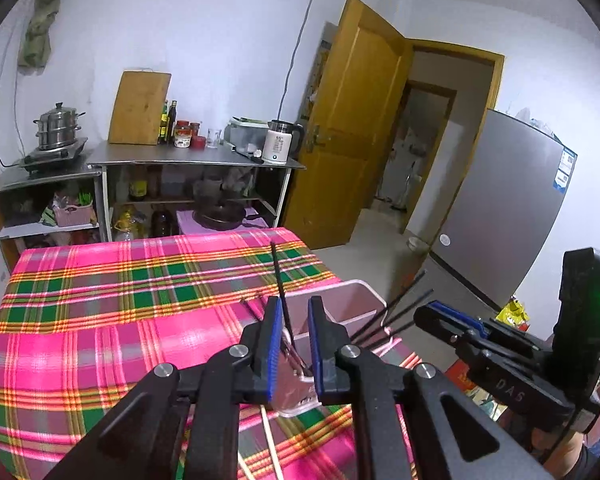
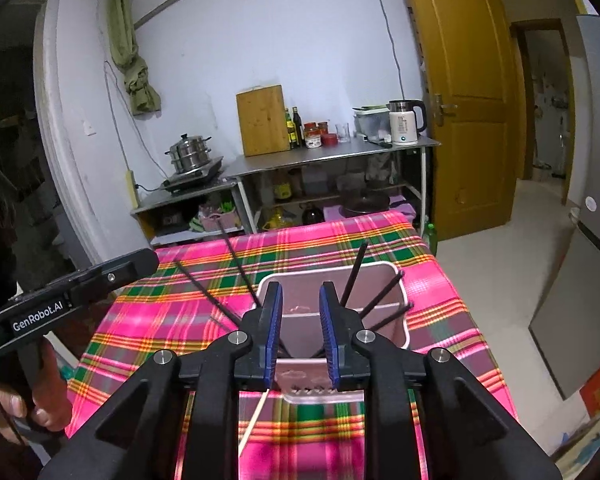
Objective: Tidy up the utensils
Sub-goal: 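Raise both open tools from the basket and move toward the wooden chopsticks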
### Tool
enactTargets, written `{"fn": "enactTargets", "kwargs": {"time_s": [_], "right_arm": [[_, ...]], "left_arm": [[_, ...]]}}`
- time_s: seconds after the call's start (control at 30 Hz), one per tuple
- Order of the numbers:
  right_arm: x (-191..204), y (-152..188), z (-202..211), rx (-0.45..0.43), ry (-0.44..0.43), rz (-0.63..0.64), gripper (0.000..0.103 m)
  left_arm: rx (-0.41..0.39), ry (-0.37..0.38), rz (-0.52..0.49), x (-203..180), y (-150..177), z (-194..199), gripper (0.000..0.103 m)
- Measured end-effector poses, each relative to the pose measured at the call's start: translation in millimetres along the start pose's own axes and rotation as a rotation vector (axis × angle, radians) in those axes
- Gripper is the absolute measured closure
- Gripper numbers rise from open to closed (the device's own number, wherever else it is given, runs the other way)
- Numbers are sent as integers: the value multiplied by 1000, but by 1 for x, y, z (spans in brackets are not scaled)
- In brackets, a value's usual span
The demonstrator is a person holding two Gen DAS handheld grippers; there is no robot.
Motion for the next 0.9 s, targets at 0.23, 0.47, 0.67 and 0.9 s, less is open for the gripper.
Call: {"fn": "enactTargets", "kwargs": {"time_s": [0.23, 0.47, 0.67, 0.9], "right_arm": [[11, 29, 13, 28, -26, -3, 83], [24, 66, 22, 72, -55, 0, 83], [34, 89, 28, 104, -65, 13, 83], [45, 113, 29, 140, -75, 21, 83]], "left_arm": [[27, -26, 10, 10, 37, 17, 91], [55, -58, 14, 20, 83, 37, 91], [90, -78, 24, 28, 115, 45, 90], [119, -92, 39, 35, 140, 51, 90]]}}
Point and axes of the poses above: each gripper's, at about its wrist camera, not at the fingertips, and z roughly against the way its jaws point, x to its left, y to its underside, the point moved 9 cm from there along -z, roughly the way its jaws point, and after that the axes turned 2 degrees about -y, right-handed, at the moved point
